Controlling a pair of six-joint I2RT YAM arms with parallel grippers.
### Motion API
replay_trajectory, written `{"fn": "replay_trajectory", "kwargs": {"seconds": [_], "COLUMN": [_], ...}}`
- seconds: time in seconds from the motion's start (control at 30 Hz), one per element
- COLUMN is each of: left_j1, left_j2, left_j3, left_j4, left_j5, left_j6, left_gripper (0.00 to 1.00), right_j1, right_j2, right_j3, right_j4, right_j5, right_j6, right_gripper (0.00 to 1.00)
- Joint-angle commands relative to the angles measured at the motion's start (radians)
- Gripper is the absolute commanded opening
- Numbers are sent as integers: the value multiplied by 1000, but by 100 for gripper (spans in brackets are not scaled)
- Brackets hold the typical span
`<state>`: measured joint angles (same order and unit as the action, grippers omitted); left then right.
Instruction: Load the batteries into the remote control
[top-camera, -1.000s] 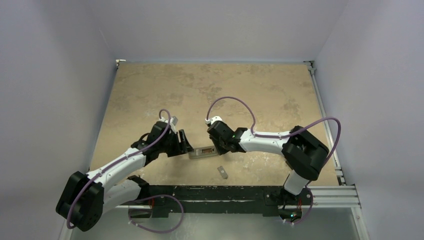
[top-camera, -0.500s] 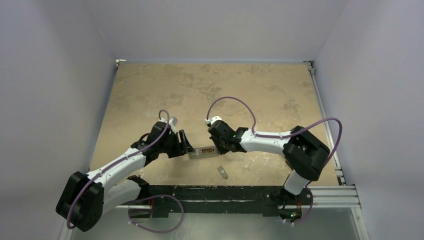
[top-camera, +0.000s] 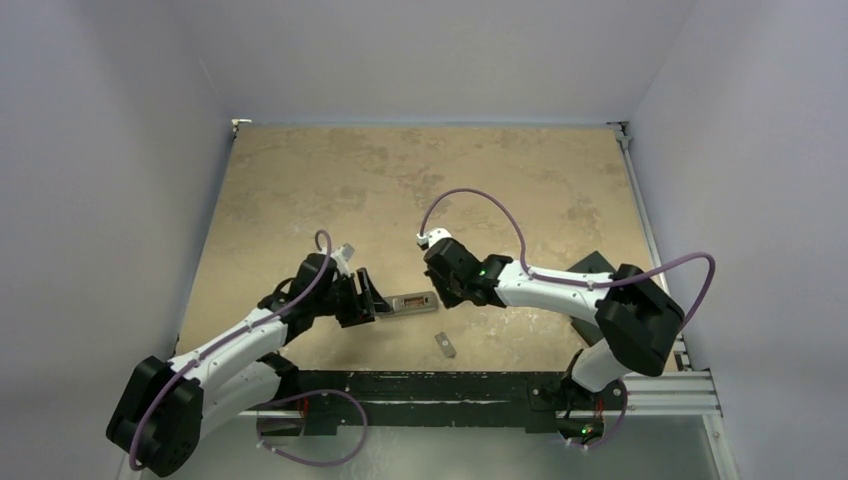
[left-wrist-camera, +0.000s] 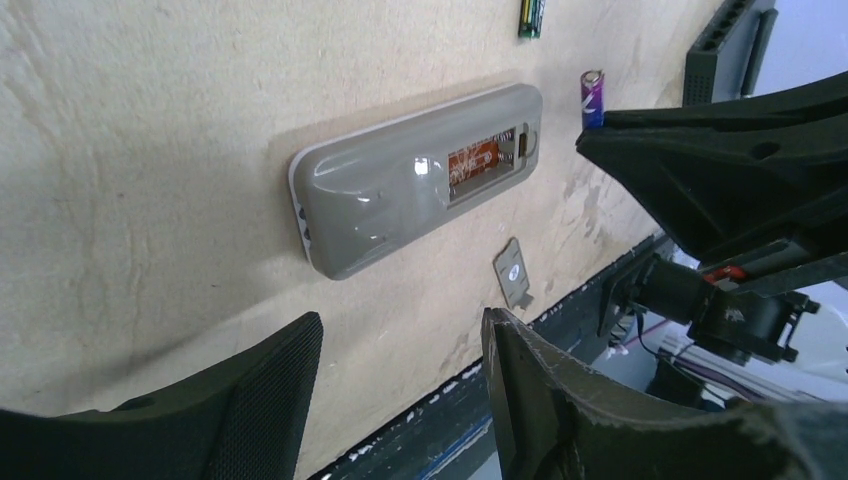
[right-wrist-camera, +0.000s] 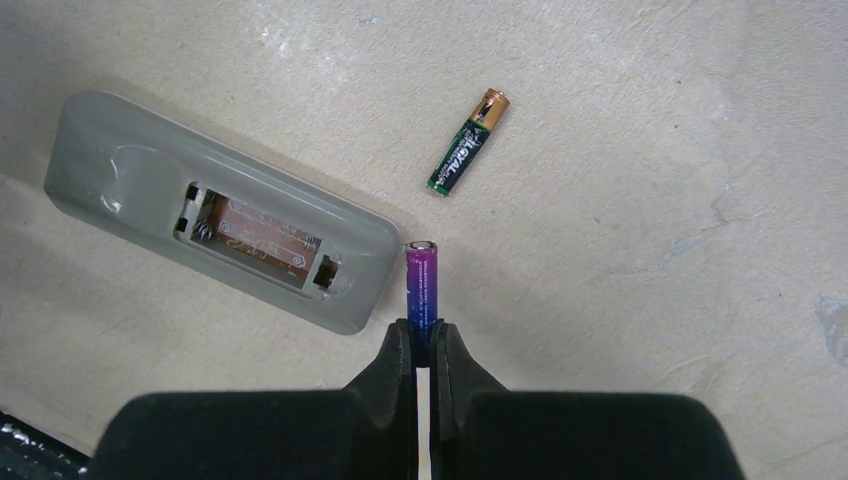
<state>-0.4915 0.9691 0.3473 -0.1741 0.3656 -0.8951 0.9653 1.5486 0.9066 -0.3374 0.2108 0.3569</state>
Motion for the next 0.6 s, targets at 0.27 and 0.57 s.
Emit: {"fn": "replay_trajectory", "kwargs": {"seconds": [0.27,0.57], "left_j1": [-7,-7], "left_j2": [58,148], "left_j3": [-136,-145], "left_j4": [316,414], "left_j5": [160,138], "left_j6": [-163,-172], "left_gripper": [60,60], "right_j1": [-4,2], "right_j2": [-93,-116], "right_j3": [26,32], "right_j4": [-59,-83], "right_j5": [-1,-74], "right_j6": [-23,-92], "right_gripper": [0,0]}}
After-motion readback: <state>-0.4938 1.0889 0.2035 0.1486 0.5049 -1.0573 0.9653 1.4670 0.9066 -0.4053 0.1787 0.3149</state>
